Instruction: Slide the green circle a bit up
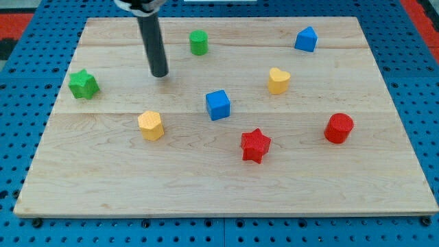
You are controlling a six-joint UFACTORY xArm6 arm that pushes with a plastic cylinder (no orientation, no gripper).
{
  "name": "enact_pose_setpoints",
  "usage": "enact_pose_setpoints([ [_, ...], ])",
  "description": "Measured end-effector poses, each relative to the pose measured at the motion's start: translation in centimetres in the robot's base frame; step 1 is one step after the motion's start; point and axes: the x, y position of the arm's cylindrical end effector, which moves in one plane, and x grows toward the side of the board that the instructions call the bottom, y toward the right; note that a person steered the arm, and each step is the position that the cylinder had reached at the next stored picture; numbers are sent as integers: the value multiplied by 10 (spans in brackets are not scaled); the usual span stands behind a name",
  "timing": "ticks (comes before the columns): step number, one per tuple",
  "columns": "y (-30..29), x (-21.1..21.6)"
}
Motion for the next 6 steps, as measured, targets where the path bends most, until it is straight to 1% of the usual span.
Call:
enact_pose_setpoints([
  [1,58,-7],
  [2,62,-29],
  [3,78,-72],
  [4,43,-82],
  [5,46,-79],
  [6,137,-105],
])
